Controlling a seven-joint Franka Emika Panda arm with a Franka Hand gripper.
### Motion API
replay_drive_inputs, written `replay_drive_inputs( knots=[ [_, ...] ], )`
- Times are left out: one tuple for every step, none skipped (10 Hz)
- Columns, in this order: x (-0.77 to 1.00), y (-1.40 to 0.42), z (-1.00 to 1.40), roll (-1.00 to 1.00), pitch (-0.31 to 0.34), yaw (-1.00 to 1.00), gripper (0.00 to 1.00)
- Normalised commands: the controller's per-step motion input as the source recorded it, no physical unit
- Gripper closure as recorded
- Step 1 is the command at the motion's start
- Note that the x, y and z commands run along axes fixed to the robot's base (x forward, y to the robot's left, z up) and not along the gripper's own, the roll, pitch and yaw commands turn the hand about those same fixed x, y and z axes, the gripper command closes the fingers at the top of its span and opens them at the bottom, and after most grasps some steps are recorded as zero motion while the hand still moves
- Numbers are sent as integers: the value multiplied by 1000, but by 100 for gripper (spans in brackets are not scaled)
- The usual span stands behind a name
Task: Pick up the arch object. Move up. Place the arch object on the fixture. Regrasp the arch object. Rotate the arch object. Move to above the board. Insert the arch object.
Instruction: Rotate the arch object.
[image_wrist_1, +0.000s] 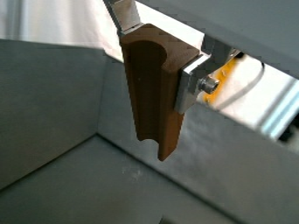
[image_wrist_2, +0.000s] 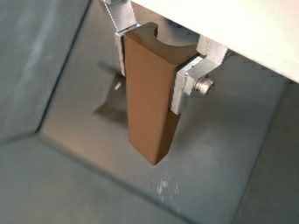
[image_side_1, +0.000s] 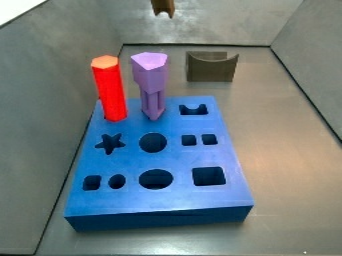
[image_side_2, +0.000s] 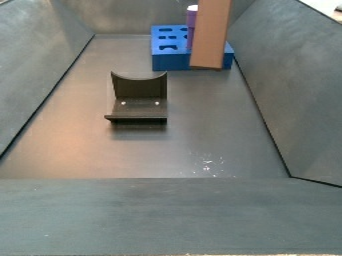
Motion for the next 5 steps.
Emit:
replay_drive_inputs(
  knots=[
    [-37, 18, 36, -922, 205, -1000, 100],
    [-57, 12, 59, -929, 271, -1000, 100],
    [-72, 8, 71, -938, 315, -1000, 100],
    [-81, 16, 81, -960, 356, -1000, 100],
    [-73, 13, 86, -999, 407, -1000, 100]
  ],
)
